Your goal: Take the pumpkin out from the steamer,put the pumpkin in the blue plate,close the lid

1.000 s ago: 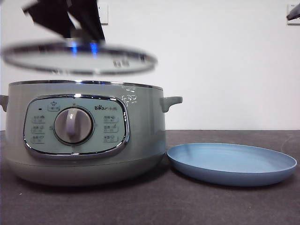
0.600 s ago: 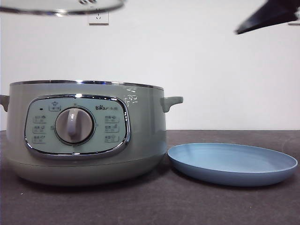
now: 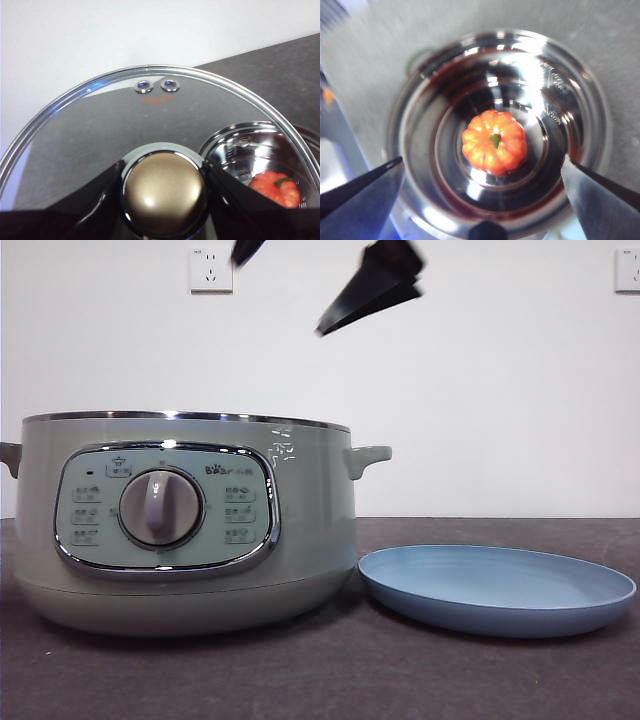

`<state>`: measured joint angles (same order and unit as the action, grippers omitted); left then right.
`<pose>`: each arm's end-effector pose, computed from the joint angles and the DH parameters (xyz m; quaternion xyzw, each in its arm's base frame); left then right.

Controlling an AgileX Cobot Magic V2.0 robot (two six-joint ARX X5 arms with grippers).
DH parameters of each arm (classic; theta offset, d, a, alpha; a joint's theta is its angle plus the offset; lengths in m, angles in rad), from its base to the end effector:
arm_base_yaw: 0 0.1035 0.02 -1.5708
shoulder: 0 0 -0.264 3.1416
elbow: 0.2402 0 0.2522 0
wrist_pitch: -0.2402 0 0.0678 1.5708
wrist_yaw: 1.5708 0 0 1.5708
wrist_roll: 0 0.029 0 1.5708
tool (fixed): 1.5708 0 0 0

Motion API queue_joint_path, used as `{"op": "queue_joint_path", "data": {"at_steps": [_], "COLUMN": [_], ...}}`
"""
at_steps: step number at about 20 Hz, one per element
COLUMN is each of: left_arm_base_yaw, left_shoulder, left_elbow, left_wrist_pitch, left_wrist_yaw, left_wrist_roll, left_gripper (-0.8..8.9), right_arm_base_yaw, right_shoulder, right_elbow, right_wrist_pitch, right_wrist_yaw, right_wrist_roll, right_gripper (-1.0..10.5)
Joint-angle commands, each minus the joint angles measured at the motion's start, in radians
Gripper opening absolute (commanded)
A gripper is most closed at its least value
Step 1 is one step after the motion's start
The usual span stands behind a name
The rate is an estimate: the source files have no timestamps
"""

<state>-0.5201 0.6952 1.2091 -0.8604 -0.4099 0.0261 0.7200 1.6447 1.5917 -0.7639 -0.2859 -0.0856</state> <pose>0.0837 -0.0346 0.4132 0.0901 0.1534 -0.0563 0.9824 0.2598 0.2387 0.3440 -0.1199 0.3686 0.4585 0.7997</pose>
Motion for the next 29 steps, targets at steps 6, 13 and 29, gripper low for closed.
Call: {"op": "queue_joint_path", "data": {"at_steps": [6, 13, 29], "left_arm_base_yaw": [-0.002, -0.002, -0.002], "left_shoulder": [-0.025, -0.024, -0.001], "left_elbow": [0.010, 0.010, 0.010], "left_wrist_pitch": [-0.001, -0.003, -0.012], "left_wrist_yaw": [-0.009, -0.008, -0.007], "left_wrist_roll": [-0.004, -0.004, -0.003], "left_gripper": [-0.09, -0.09, -0.09], "right_arm_base_yaw": [0.106, 0.138, 0.116], "right_shoulder": [0.290, 0.443, 0.243], "right_elbow": [0.193, 0.193, 0.194], "right_wrist_pitch": [-0.045, -0.024, -0.138], "right_wrist_yaw": [0.161, 0.242, 0.239], "right_wrist_roll": [-0.163, -0.216, -0.193], "right_gripper": [7.6, 7.6, 0.0]}}
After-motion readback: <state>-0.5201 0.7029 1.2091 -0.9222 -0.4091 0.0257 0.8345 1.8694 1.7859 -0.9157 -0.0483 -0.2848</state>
